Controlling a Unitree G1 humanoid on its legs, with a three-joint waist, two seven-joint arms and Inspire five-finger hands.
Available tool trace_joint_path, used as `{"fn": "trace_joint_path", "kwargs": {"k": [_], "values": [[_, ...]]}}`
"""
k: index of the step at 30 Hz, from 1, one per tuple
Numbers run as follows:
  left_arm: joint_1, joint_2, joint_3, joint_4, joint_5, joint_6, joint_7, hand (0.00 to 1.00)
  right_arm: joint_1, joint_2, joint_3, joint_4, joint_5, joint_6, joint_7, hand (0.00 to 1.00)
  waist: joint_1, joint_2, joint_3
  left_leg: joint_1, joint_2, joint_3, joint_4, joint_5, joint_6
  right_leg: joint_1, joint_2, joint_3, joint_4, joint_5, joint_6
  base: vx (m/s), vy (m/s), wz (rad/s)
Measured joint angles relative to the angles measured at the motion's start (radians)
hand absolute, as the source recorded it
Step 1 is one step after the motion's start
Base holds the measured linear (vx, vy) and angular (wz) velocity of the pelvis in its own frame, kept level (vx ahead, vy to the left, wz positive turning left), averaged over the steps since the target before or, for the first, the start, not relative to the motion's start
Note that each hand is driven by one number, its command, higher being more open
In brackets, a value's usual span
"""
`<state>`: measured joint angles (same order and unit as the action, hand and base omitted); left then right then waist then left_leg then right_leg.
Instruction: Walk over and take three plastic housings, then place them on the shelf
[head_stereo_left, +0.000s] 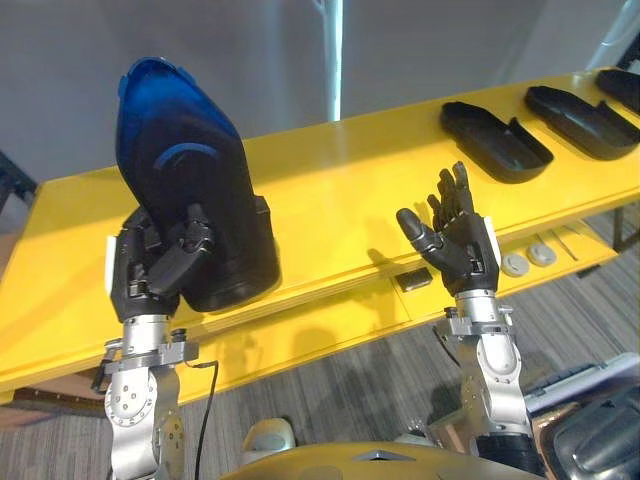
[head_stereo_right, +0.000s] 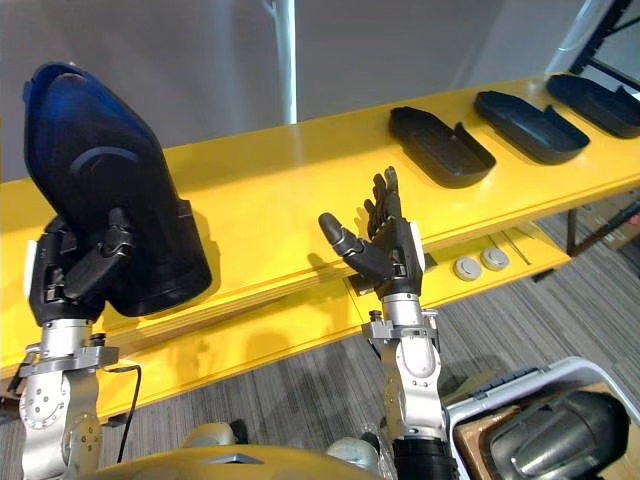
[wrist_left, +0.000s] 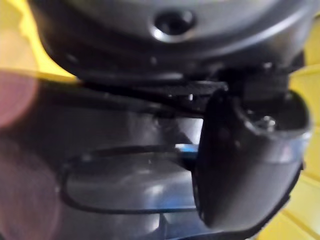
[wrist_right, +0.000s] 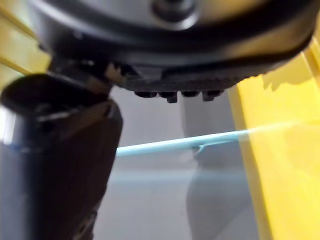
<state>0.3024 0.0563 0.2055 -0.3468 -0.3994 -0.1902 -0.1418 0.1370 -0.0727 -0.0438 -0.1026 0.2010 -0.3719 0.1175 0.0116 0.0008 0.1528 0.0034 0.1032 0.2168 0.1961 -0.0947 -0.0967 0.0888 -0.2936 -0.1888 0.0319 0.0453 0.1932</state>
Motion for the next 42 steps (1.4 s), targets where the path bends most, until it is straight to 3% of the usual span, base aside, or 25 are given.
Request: {"fn": "trace_joint_path", "kwargs": {"k": [4, 8, 12, 20, 25, 33, 39, 42], "values": [[-0.06, 0.0, -0.095, 0.003, -0.111, 0.102, -0.03, 0.0, 0.055, -0.007, -0.007, -0.01, -0.001, 0.041, 0.004, 1.0, -0.049, 0.002, -0.001, 0.017, 0.037, 0.041, -0.015, -0.001, -0.023, -0.015, 0.036, 0.024, -0.019, 0.0, -0.011, -0.02, -0.068, -0.37], [-0.204, 0.005, -0.119, 0.098, -0.141, 0.113, 0.03, 0.0, 0.096, -0.013, -0.008, -0.02, 0.004, 0.076, 0.042, 1.0, -0.086, 0.005, -0.003, 0.073, 0.059, 0.101, -0.052, 0.008, -0.038, -0.019, 0.061, 0.078, -0.022, 0.008, -0.022, -0.02, -0.037, -0.46], [-0.359, 0.045, -0.065, 0.248, -0.149, 0.112, 0.2, 0.0, 0.134, -0.049, 0.004, -0.039, 0.009, 0.119, 0.127, 1.0, -0.128, 0.008, -0.006, 0.111, 0.065, 0.149, -0.107, 0.031, -0.046, -0.029, 0.079, 0.116, -0.045, 0.025, -0.033, -0.04, -0.022, -0.34], [-0.503, 0.111, 0.091, 0.501, -0.223, 0.133, 0.445, 0.0, 0.15, -0.075, 0.018, -0.039, 0.011, 0.131, 0.184, 1.0, -0.151, 0.014, -0.011, 0.153, 0.082, 0.201, -0.186, 0.078, -0.064, -0.051, 0.115, 0.15, -0.053, 0.042, -0.046, -0.01, -0.031, -0.15], [-0.592, 0.149, 0.121, 0.642, -0.237, 0.18, 0.512, 0.0, 0.153, -0.084, 0.029, -0.039, 0.012, 0.142, 0.207, 1.0, -0.158, 0.014, -0.012, 0.168, 0.081, 0.222, -0.197, 0.081, -0.065, -0.053, 0.12, 0.17, -0.057, 0.048, -0.047, -0.03, -0.004, -0.13], [-0.707, 0.198, 0.121, 0.789, -0.273, 0.27, 0.497, 0.0, 0.154, -0.097, 0.055, -0.039, 0.019, 0.152, 0.228, 1.0, -0.182, 0.024, -0.017, 0.17, 0.081, 0.232, -0.201, 0.083, -0.065, -0.053, 0.122, 0.179, -0.072, 0.059, -0.048, -0.02, -0.006, -0.03], [-0.749, 0.235, 0.03, 0.864, -0.301, 0.298, 0.396, 0.0, 0.14, -0.144, 0.058, -0.041, 0.05, 0.169, 0.224, 1.0, -0.182, 0.028, -0.014, 0.159, 0.081, 0.23, -0.2, 0.086, -0.065, -0.058, 0.121, 0.18, -0.088, 0.068, -0.047, 0.0, 0.0, 0.0], [-0.787, 0.237, -0.002, 0.898, -0.301, 0.309, 0.394, 0.0, 0.12, -0.165, 0.065, -0.041, 0.051, 0.171, 0.221, 1.0, -0.183, 0.029, -0.01, 0.16, 0.081, 0.23, -0.199, 0.086, -0.065, -0.058, 0.121, 0.181, -0.088, 0.068, -0.047, 0.0, 0.0, 0.0]]}}
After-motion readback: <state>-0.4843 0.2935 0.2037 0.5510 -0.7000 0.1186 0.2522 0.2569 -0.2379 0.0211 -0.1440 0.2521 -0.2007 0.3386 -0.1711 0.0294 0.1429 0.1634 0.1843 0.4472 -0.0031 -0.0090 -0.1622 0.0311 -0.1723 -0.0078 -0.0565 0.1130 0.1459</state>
